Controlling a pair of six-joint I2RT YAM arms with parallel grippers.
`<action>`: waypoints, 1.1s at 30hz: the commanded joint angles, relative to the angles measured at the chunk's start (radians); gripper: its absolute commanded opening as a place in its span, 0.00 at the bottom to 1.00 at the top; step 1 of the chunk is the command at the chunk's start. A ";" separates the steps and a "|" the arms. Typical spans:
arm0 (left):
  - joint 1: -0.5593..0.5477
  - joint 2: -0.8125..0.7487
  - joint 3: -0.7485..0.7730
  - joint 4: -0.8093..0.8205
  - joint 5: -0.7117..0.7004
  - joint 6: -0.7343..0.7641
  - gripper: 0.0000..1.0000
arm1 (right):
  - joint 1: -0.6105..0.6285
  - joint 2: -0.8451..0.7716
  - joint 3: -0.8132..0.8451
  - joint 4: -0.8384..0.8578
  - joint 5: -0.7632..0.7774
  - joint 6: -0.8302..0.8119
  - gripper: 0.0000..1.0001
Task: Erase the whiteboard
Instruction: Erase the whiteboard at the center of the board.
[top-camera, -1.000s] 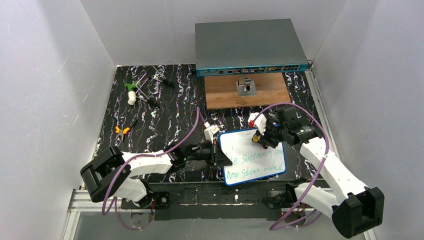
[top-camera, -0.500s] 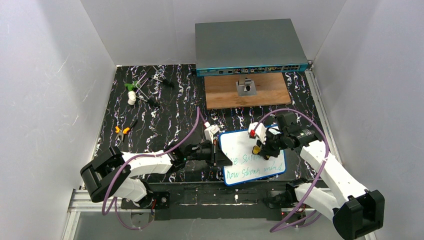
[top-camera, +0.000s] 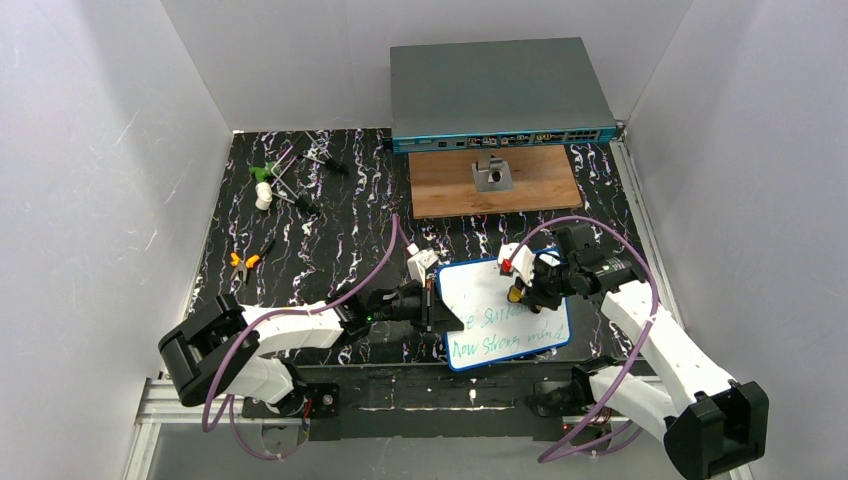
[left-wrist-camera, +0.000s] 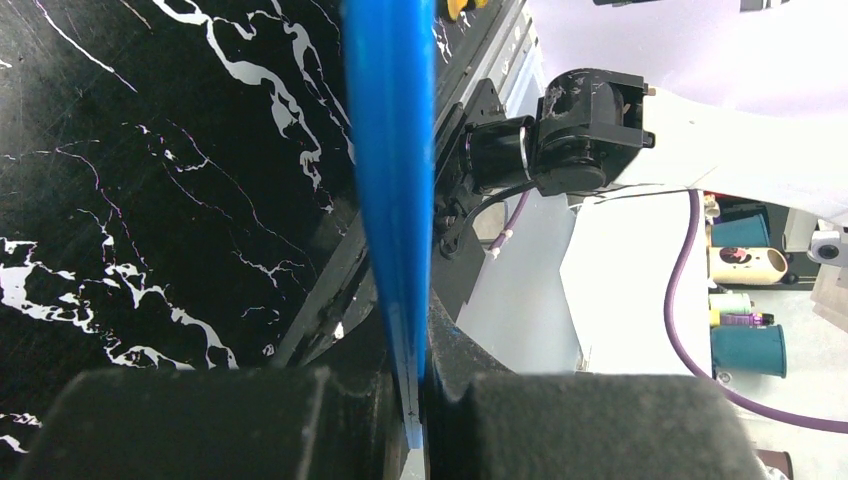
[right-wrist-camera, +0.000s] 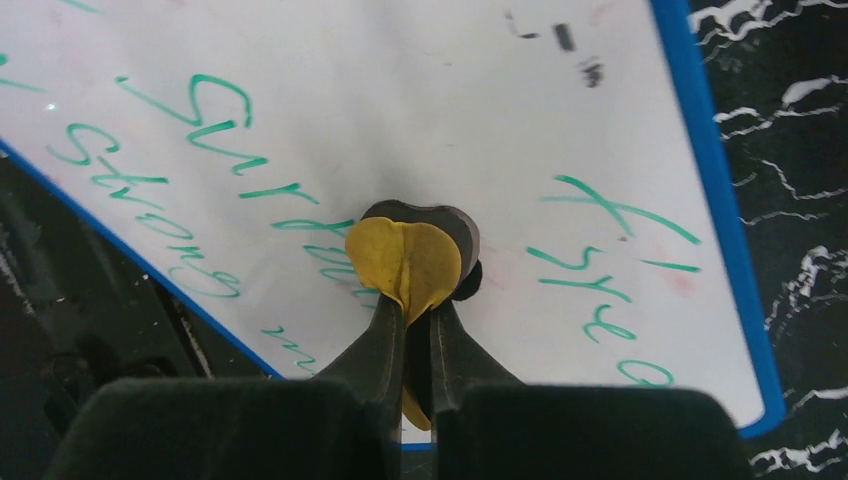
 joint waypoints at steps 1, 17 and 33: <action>-0.007 -0.045 0.000 0.048 0.038 0.056 0.00 | 0.011 0.017 0.006 -0.124 -0.099 -0.118 0.01; -0.007 -0.028 0.000 0.060 0.046 0.054 0.00 | 0.000 0.123 0.151 0.134 0.142 0.116 0.01; -0.007 -0.041 -0.013 0.066 0.041 0.064 0.00 | 0.000 0.056 0.082 -0.018 -0.106 0.036 0.01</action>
